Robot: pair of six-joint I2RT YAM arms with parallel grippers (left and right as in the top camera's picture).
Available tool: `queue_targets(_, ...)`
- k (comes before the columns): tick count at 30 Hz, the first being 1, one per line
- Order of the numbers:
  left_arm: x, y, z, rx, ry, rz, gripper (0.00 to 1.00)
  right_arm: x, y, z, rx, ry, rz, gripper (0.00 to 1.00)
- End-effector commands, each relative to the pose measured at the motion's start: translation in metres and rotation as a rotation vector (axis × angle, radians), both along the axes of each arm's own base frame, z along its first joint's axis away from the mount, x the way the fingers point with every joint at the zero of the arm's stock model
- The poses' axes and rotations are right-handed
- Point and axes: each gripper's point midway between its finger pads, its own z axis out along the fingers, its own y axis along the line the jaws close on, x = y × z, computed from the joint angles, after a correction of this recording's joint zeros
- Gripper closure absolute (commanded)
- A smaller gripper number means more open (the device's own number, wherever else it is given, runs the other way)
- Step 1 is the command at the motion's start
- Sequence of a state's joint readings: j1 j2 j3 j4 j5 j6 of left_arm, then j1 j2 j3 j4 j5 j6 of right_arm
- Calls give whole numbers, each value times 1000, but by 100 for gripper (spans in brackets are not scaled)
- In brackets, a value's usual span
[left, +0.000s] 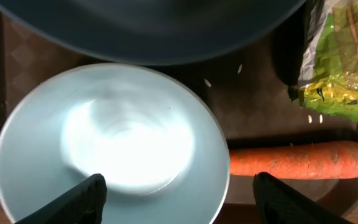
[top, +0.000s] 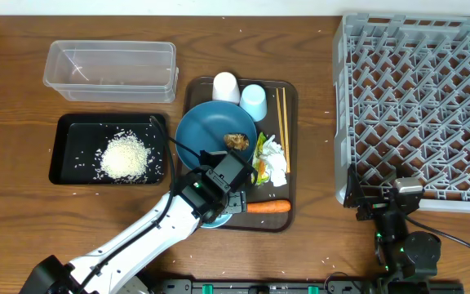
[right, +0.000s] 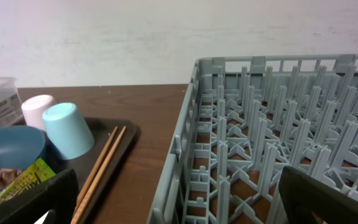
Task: Sort waste into correct bins and load items into the dishwasher rack
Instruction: 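Carry the empty bowl back and set it on the brown tray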
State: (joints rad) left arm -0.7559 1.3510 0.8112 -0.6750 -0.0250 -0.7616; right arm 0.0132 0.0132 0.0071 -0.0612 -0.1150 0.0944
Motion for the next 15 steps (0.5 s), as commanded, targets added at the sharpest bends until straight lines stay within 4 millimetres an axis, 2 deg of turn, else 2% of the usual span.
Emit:
queue_targets(1,1,-3,14,-25,-25,-5,22,0,-3,-2,-6,5,-13,1)
queue_targets(8,9,-11,48,-111,-126,-43,22,0,-3,-2,-6,5,-14,1)
queue_targets(11,16,-18,62,-131,-209,-142,23,0,-3,-2,-7,5,-14,1)
queue_targets(15,28,-21,71,-133,-244,-186,22,0,-3,-2,-6,5,-13,1)
